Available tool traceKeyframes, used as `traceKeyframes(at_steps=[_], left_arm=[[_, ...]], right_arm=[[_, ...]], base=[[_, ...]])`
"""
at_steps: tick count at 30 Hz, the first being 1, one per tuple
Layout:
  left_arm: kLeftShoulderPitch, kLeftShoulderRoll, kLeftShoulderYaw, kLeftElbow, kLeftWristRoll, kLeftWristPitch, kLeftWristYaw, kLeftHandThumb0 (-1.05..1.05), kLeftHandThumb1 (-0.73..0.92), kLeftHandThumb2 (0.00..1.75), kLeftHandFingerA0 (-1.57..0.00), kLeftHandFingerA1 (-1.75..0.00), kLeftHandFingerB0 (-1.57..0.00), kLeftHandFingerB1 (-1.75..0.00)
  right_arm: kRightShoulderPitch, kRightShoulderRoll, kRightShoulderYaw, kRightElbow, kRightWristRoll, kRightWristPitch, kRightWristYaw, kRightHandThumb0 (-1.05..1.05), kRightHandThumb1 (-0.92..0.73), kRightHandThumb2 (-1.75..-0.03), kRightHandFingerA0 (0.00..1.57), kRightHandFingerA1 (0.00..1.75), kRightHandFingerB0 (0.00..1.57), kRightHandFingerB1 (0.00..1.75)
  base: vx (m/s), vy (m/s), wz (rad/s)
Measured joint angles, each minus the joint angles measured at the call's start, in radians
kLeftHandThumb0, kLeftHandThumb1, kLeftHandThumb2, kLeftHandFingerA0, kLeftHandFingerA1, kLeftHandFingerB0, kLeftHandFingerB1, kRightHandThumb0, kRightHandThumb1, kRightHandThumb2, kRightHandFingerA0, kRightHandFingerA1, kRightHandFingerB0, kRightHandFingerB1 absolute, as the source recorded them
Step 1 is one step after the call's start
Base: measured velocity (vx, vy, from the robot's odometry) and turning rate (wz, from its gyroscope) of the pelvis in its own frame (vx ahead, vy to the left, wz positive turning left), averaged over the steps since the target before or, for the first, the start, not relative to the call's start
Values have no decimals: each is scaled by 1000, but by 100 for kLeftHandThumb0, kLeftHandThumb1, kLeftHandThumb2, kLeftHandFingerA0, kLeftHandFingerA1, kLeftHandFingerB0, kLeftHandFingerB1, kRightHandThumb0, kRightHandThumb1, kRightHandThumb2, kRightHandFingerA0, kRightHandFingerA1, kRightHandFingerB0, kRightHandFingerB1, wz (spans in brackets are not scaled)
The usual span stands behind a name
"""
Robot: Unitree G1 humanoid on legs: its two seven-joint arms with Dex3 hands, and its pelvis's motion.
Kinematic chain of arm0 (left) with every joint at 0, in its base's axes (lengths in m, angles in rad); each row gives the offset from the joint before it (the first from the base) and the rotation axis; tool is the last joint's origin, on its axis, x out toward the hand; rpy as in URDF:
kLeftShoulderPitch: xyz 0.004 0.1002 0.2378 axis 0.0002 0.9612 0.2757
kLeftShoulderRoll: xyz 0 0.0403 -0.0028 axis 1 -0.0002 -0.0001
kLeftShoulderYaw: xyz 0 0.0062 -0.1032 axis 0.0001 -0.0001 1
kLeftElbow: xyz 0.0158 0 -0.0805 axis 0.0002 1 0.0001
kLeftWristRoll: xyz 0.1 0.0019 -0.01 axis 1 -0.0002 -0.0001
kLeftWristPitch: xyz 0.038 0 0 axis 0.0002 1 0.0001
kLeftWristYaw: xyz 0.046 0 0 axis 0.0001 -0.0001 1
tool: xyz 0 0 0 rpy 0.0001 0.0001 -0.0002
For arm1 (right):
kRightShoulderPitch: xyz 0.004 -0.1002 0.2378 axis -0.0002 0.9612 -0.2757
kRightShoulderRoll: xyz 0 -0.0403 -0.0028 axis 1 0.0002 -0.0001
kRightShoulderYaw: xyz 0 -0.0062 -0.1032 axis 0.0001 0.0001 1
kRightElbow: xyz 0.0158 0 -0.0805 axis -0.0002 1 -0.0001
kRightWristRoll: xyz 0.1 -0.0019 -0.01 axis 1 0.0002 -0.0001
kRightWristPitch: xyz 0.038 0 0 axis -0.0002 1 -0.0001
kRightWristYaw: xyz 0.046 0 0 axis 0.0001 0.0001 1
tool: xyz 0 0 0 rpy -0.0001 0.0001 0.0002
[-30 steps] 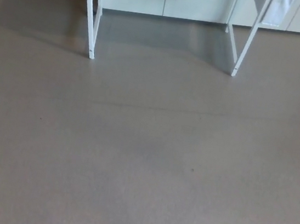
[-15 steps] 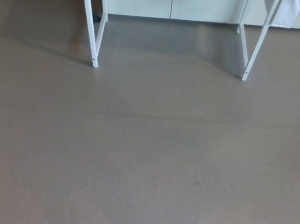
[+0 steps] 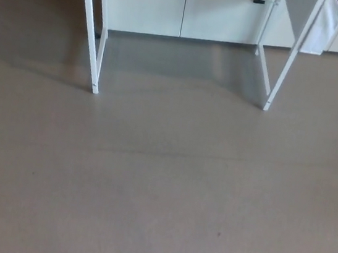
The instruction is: The robot walks towards a desk on which a file tray is kept in the middle and a stapler is kept to its right. The robot lifts the stapler using its right hand and places it on the file tray.
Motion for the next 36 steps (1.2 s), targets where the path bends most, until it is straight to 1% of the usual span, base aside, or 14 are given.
traceKeyframes(at_steps=[3,5,6,12,14,15,16,17,20,23,24,31,32,36], left_arm=[[2,0,-5,1,1,0,0,-73,59,114,-39,-82,-31,-74],[3,-1,-4,2,1,0,0,-73,59,114,-38,-81,-30,-73],[1,-2,-4,2,1,0,0,-73,59,114,-39,-82,-30,-74],[-4,-5,-5,-1,1,0,-1,-72,59,114,-39,-82,-30,-74],[-2,-5,-4,0,0,0,-2,-72,59,114,-40,-82,-31,-74],[-1,-5,-4,1,0,0,-2,-72,59,114,-39,-82,-32,-75],[0,-5,-4,1,0,0,-3,-73,60,114,-39,-82,-30,-74],[1,-5,-6,0,1,0,-3,-72,61,115,-39,-81,-32,-74],[-2,-9,-13,-1,3,0,-6,-73,60,114,-40,-82,-32,-74],[-8,7,-15,-2,4,0,-6,-73,60,114,-40,-82,-31,-74],[-9,8,-16,-1,5,0,-5,-73,60,114,-39,-82,-29,-74],[-7,8,-15,1,7,0,-6,-71,59,114,-37,-81,-32,-75],[-5,8,-14,1,6,0,-6,-71,59,113,-35,-80,-27,-73],[-5,1,-3,4,2,0,-7,-72,61,114,-38,-80,-30,-73]], right_arm=[[-1,5,-17,9,8,0,0,-67,-60,-93,2,21,6,30],[-8,13,-20,18,8,3,1,-64,-73,-66,4,16,10,23],[-9,14,-20,16,8,3,3,-65,-60,-94,0,24,5,31],[-31,0,-10,20,2,21,6,-74,-64,-96,0,18,9,26],[-34,-1,-1,21,0,31,8,-65,-79,-66,0,17,5,23],[-36,-2,1,22,0,36,11,-73,-63,-97,0,19,8,26],[-37,-2,2,25,1,39,14,-67,-79,-65,0,17,7,24],[-39,-2,7,31,0,41,15,-79,-66,-98,0,11,9,24],[-42,-1,10,46,-1,42,13,-67,-80,-65,0,16,7,24],[-45,-1,15,46,-2,41,13,-74,-62,-98,0,17,10,28],[-44,-1,15,44,-1,41,15,-67,-79,-66,0,17,6,24],[-24,4,-7,32,8,28,12,-57,-71,-62,15,27,20,28],[-13,4,-8,26,6,14,1,-34,-52,-105,0,49,0,46],[8,1,-1,-10,-4,-8,-20,-58,-73,-65,10,23,13,26]], base=[[201,-106,8],[251,-120,-2],[258,-53,31],[194,-70,-1],[154,28,-7],[181,87,-11],[138,111,-13],[255,139,-15],[268,207,0],[217,189,-2],[216,99,-2],[193,-12,9],[209,-117,24],[262,-124,17]])
